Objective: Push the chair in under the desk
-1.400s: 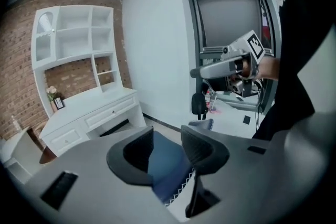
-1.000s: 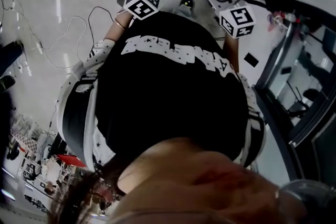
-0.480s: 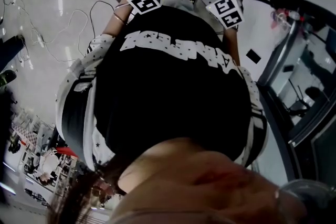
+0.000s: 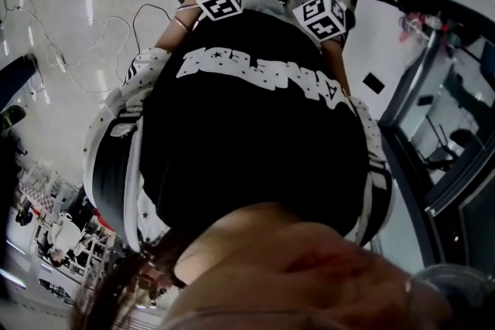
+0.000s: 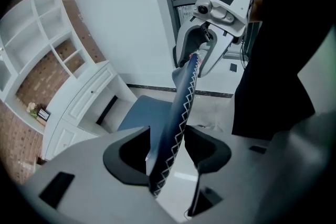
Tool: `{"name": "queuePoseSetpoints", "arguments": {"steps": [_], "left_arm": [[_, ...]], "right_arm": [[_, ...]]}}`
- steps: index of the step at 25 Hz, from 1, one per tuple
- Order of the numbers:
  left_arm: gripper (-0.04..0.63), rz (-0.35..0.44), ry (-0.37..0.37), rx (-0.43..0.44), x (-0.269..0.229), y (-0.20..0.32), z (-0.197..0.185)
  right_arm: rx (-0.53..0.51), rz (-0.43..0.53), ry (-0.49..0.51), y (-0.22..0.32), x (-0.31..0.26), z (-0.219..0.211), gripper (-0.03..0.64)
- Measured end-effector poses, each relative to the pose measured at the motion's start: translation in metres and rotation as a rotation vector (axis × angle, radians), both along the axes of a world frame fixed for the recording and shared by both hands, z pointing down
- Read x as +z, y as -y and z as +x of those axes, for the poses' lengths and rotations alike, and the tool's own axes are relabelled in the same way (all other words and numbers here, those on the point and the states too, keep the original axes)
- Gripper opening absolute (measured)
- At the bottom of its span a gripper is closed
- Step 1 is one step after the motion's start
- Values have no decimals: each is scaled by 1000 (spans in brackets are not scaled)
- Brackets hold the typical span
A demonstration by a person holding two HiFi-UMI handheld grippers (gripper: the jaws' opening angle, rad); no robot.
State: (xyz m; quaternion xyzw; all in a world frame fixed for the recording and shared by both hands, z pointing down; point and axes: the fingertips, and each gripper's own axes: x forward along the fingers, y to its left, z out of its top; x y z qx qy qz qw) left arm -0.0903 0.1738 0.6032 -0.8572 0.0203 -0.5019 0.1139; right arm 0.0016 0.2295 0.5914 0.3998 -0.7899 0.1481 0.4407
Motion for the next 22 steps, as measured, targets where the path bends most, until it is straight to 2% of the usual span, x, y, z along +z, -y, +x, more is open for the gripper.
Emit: {"name": "queuePoseSetpoints", "arguments": {"steps": [1,7,11,22], "left_arm": [[226,-6,6,9,0,0,0],[153,16,41,77,-1,-3,2],[143,2,61,105,-1,-3,1],[135,20,71,105,-2,9,2]], "right_arm": [[8,-2,-7,0,1,1,178],[29,5,-36,2,-4,3,166],[25,15,-40,4,-3,2,166],[-10,33,-71,19,-3,4,164]]}}
